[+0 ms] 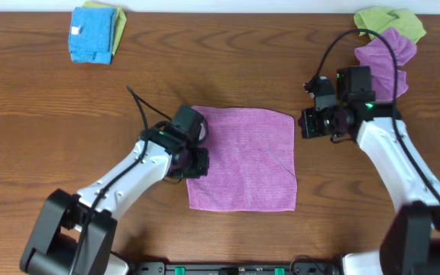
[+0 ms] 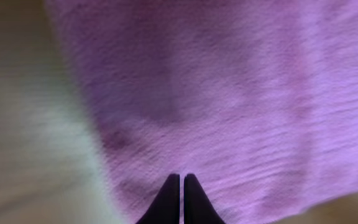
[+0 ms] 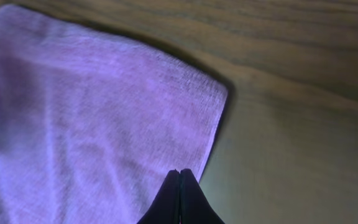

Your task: Fold the cloth

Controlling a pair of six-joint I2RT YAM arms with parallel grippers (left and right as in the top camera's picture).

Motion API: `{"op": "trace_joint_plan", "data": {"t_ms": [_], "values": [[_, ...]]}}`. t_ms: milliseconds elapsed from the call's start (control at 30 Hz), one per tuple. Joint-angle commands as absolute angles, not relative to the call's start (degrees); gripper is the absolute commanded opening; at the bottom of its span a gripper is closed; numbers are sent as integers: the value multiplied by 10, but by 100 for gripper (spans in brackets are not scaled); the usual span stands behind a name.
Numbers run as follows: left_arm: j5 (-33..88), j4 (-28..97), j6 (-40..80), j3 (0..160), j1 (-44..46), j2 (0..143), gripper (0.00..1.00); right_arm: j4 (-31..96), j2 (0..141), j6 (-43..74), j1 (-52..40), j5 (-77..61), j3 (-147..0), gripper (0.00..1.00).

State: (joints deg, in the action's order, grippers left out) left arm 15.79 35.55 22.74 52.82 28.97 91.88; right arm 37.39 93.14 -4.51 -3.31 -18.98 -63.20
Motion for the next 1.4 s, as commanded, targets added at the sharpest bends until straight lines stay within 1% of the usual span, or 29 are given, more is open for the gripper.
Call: {"op": "trace_joint_plan", "data": {"t_ms": [0,133,333,667,767,1367], "values": [[43,388,249,534,311,907,6,349,963,-32,-51,-182,-627,1],[36,401,258,534,343,907,6,312,1000,-32,-80,-181,-627,1],[-6,403,294,531,382,907,6,281,1036,-32,-102,-147,-627,1],[8,383,305,501,383,907,6,249,1056,-26,-102,-135,-627,1],[27,368,305,488,383,907,6,248,1061,-26,-102,-135,-627,1],[52,336,324,441,383,907,6,233,1100,-26,-102,-117,-627,1]]}}
